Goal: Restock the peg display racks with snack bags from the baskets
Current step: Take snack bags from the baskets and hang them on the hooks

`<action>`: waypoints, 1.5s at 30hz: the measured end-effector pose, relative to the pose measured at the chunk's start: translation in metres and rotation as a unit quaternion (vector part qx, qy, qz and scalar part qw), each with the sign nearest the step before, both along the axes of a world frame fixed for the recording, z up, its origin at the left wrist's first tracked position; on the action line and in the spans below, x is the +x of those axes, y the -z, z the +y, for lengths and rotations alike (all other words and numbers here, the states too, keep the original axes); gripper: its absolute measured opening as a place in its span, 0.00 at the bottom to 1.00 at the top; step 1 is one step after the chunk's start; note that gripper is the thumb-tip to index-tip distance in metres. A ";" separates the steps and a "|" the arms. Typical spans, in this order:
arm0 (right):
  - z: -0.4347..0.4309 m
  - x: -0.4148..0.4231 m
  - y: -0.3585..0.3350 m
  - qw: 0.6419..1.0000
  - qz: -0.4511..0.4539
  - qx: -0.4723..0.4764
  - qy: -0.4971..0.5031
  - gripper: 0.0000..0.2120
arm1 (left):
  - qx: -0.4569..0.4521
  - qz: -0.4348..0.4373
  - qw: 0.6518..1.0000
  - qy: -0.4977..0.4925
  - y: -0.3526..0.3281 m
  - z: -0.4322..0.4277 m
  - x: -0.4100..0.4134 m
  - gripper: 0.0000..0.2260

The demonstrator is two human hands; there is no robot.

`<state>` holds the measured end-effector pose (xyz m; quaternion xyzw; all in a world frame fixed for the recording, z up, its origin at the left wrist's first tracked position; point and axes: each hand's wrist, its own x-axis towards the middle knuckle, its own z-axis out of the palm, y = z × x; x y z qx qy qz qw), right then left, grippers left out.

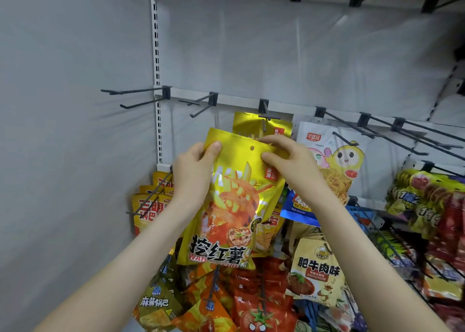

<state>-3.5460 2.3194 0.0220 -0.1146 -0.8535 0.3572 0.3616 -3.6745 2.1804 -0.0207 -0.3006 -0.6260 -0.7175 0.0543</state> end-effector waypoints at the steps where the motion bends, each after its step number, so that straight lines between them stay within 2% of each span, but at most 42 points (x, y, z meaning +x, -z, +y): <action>1: 0.001 -0.001 0.000 0.999 -0.012 0.027 0.024 0.11 | 0.004 -0.004 1.000 0.007 0.000 0.002 0.001 0.30; 4: 0.006 -0.008 -0.004 0.988 -0.032 0.093 0.117 0.07 | 0.019 -0.039 0.998 0.054 -0.002 0.009 0.007 0.24; 5: 0.009 -0.011 -0.005 0.987 -0.036 0.099 0.118 0.07 | 0.015 -0.047 0.996 0.071 -0.003 0.011 0.008 0.22; 7: 0.015 -0.013 -0.004 0.997 -0.024 0.062 0.036 0.05 | -0.009 -0.033 0.995 0.093 -0.006 0.014 0.012 0.20; 9: 0.018 -0.012 -0.002 0.997 -0.001 -0.030 -0.066 0.07 | -0.049 -0.001 0.994 0.102 -0.009 0.016 0.015 0.27; 11: 0.023 -0.012 0.003 0.990 0.018 -0.085 -0.115 0.09 | -0.099 0.030 0.987 0.122 -0.013 0.015 0.018 0.34; 13: 0.030 -0.013 0.009 0.987 0.022 -0.092 -0.130 0.08 | -0.137 0.052 0.979 0.139 -0.016 0.013 0.024 0.35; 15: 0.035 -0.013 0.014 0.986 0.008 -0.096 -0.133 0.06 | -0.155 0.064 0.977 0.134 -0.018 0.011 0.032 0.32; 17: 0.039 -0.010 0.018 0.978 -0.013 -0.133 -0.161 0.07 | -0.163 0.073 0.979 0.094 -0.021 0.008 0.040 0.25; 19: 0.041 -0.005 0.019 0.961 -0.049 -0.186 -0.197 0.05 | -0.170 0.078 0.981 0.060 -0.024 0.006 0.047 0.24; 23: 0.047 0.004 0.013 0.947 -0.093 -0.204 -0.231 0.04 | -0.167 0.092 0.981 0.047 -0.028 0.006 0.050 0.21; 26: 0.050 0.008 0.006 0.952 -0.106 -0.206 -0.198 0.02 | -0.157 0.086 0.983 0.034 -0.029 0.010 0.043 0.21; 30: 0.053 0.006 -0.007 0.977 -0.127 -0.111 -0.131 0.04 | -0.131 0.063 0.989 0.017 -0.024 0.017 0.034 0.20; 33: 0.052 -0.002 -0.014 0.991 -0.061 -0.086 -0.076 0.05 | -0.113 0.044 0.993 -0.001 -0.030 0.026 0.030 0.24; 36: 0.054 -0.018 -0.018 0.999 -0.005 -0.039 -0.020 0.06 | -0.112 0.028 0.993 -0.031 -0.042 0.039 0.019 0.23; 41: 0.058 -0.047 -0.027 0.997 0.021 0.026 0.069 0.07 | -0.100 -0.001 0.993 -0.066 -0.053 0.059 -0.007 0.16; 45: 0.056 -0.057 -0.026 0.996 0.036 0.014 0.081 0.06 | -0.114 -0.006 0.991 -0.072 -0.055 0.071 -0.020 0.15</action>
